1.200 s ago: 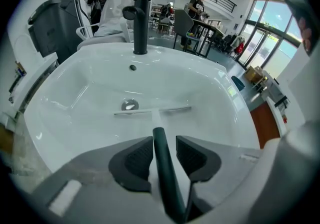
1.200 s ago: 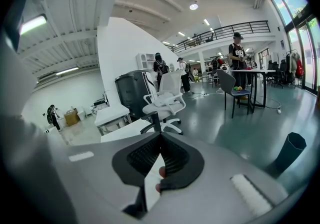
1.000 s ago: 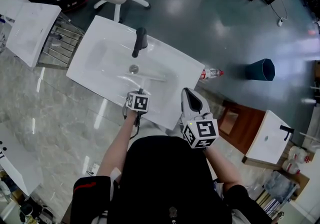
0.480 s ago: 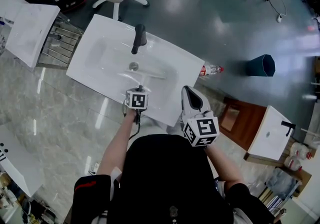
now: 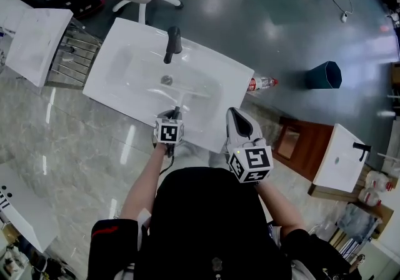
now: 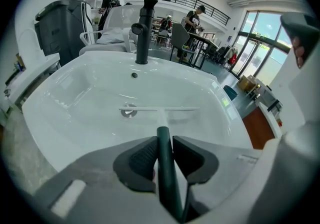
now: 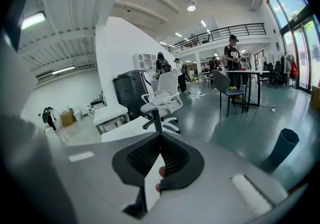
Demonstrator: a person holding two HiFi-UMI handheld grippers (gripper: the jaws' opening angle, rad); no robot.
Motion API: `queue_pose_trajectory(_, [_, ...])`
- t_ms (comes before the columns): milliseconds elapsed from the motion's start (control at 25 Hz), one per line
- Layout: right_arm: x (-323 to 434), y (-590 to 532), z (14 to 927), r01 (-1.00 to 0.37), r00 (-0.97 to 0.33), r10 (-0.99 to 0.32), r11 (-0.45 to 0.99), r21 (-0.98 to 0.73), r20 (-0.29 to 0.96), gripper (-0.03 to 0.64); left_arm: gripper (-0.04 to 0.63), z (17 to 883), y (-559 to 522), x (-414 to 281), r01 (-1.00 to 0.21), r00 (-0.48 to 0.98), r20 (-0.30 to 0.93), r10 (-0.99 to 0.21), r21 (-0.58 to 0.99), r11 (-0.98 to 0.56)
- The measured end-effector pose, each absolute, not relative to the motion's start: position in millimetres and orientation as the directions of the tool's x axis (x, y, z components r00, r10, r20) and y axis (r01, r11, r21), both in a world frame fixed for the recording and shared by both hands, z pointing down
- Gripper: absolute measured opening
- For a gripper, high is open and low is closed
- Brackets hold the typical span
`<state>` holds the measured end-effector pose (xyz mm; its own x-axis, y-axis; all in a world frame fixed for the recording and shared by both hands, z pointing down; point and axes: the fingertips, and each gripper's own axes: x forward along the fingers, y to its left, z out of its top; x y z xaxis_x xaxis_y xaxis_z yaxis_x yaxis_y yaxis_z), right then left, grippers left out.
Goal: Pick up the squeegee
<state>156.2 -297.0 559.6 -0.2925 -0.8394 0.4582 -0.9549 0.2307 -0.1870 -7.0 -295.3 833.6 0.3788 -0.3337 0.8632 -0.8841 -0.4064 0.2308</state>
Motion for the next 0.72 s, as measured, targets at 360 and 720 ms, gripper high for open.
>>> queue_pose_trajectory(360, [147, -276, 557, -0.963, -0.258, -0.858, 0.188, -0.195, 0.444, 0.003, 0.107, 802, -288, -26, -0.882, 0.408, 0.803, -0.434, 0.224, -0.415])
queue_pose_trajectory(720, [127, -259, 552, -0.963, -0.246, -0.873, 0.174, -0.203, 0.420, 0.003, 0.107, 751, -284, -39, -0.861, 0.457, 0.729, -0.509, 0.219, -0.459])
